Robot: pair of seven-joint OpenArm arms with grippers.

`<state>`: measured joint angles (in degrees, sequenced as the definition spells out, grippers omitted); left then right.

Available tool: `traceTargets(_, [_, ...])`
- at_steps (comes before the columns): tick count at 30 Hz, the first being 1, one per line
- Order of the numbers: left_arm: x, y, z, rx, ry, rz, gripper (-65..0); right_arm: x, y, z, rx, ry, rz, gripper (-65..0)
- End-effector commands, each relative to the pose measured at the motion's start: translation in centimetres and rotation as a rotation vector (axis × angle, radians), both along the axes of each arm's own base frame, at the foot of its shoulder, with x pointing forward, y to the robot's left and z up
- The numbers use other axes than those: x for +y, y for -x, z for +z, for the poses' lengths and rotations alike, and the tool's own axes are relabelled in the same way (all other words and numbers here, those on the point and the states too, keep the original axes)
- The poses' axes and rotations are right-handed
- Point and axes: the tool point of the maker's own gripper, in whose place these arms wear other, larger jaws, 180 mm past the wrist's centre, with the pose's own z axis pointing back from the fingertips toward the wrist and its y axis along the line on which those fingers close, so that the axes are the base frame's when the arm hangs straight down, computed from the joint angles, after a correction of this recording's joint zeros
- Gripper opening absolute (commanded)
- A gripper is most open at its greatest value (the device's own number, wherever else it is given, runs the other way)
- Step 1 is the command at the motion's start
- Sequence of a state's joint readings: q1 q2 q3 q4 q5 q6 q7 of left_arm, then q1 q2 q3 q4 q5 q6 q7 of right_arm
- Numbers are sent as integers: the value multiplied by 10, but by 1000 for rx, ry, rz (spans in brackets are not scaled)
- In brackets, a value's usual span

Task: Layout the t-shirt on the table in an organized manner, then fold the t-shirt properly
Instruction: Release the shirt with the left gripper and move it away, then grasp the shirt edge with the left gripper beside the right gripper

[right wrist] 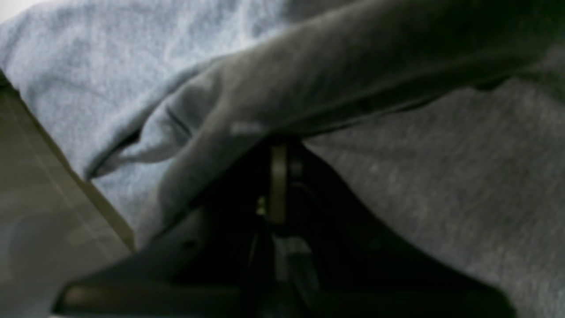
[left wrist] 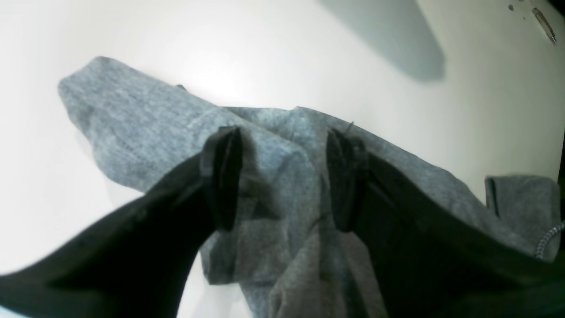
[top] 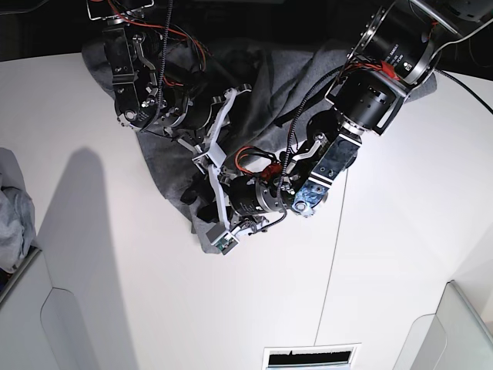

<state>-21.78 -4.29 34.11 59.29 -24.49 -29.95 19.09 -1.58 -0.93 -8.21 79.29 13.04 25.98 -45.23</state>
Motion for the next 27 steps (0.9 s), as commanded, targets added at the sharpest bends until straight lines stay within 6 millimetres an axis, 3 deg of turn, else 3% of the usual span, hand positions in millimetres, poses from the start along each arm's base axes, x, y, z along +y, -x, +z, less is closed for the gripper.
traceTargets(1, [-6,-12,18,-43,26,-2,-317,-11,3,-7,12,76,25,-650])
traceTargets(4, [6,-25,26,-57,36,41,-317,-11,3,-7,11,75,25,-650])
traceTargets(10, [24,-59,66,-66,139,132,-317,-11,3,-7,12,76,25,-650])
traceTargets(12, [27,-63,69,-72,140,143,-317,-12,3,-7,12,77,25,-650])
traceTargets(22, [71,-76,16,-53,-32,354,-317,-13,3,-8,11,87,29,-650])
traceTargets(27, [88,-80,12,-54,-56,387,-317,-13,3,-8,10,86,28,-650])
